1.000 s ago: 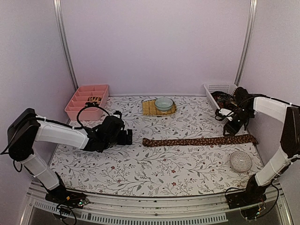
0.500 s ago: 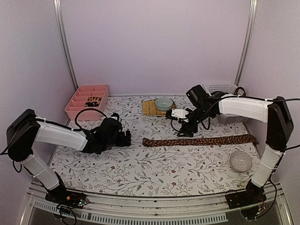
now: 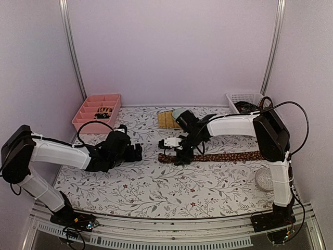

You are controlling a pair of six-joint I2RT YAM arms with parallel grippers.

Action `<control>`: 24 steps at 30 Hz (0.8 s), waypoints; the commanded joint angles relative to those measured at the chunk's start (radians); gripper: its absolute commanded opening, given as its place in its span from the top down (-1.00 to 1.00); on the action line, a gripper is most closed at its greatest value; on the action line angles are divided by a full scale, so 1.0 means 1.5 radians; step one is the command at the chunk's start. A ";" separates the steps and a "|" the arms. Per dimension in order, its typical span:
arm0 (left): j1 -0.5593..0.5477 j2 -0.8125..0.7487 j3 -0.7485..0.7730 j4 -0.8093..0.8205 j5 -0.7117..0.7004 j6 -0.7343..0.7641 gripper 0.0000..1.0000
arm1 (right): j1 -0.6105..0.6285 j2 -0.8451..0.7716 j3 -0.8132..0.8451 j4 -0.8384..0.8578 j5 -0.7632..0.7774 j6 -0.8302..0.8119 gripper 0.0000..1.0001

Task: Roll the ties
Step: Adjust the tie at the center of the board.

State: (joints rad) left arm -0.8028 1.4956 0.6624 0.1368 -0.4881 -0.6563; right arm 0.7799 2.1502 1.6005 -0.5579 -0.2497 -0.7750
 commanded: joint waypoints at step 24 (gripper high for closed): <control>0.011 -0.004 -0.011 0.001 -0.017 -0.018 -0.95 | 0.027 0.047 -0.006 -0.006 0.024 0.033 0.07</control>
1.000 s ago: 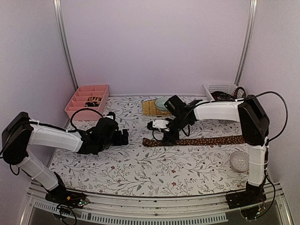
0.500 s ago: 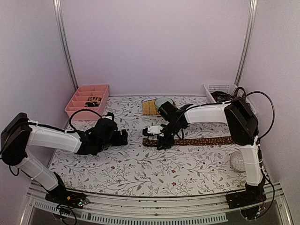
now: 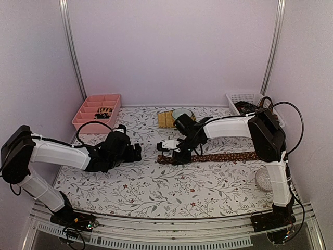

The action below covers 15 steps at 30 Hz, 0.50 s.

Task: Roll the ties
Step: Adjust the tie at the center of the board.

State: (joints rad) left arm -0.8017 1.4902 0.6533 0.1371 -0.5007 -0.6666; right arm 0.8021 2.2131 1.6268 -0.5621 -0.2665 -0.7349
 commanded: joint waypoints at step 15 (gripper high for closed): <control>0.002 0.084 0.027 0.100 0.119 -0.064 -0.89 | 0.012 -0.168 0.001 -0.062 -0.088 0.196 -0.24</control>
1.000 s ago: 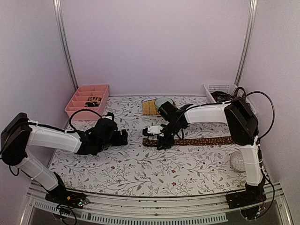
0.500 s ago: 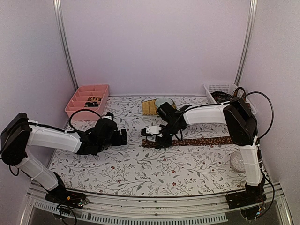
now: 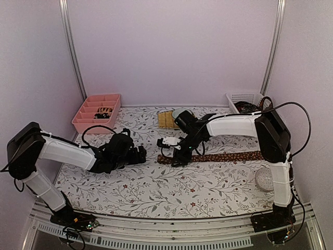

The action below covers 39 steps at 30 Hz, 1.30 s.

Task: Roll the ties
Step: Adjust the tie at the center of the board, then roll the tie at the center of the board.

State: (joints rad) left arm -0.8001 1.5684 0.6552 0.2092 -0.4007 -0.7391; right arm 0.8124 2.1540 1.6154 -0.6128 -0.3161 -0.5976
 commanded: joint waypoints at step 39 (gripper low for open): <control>0.011 0.196 0.064 0.236 0.220 -0.051 0.02 | -0.092 0.085 0.005 0.128 -0.326 0.710 -0.32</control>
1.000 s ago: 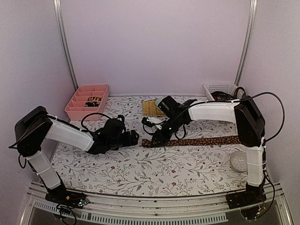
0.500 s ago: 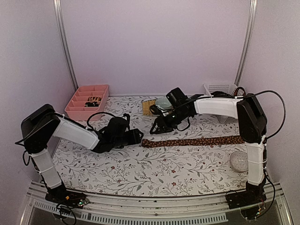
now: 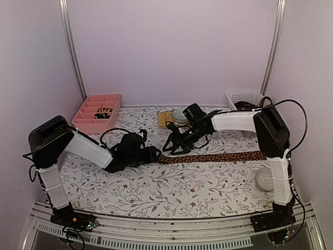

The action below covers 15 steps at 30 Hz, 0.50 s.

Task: Roll the ties
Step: Roll the tie at the center of the board.

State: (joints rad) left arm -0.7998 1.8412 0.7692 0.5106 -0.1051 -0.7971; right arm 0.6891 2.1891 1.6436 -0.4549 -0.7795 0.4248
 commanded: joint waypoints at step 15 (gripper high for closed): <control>0.023 0.032 -0.044 0.104 0.074 -0.053 -0.02 | -0.019 0.099 -0.017 0.028 -0.014 0.049 -0.38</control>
State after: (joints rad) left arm -0.7822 1.8603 0.7235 0.6098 -0.0299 -0.8513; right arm 0.6708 2.2532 1.6268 -0.4294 -0.7948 0.4850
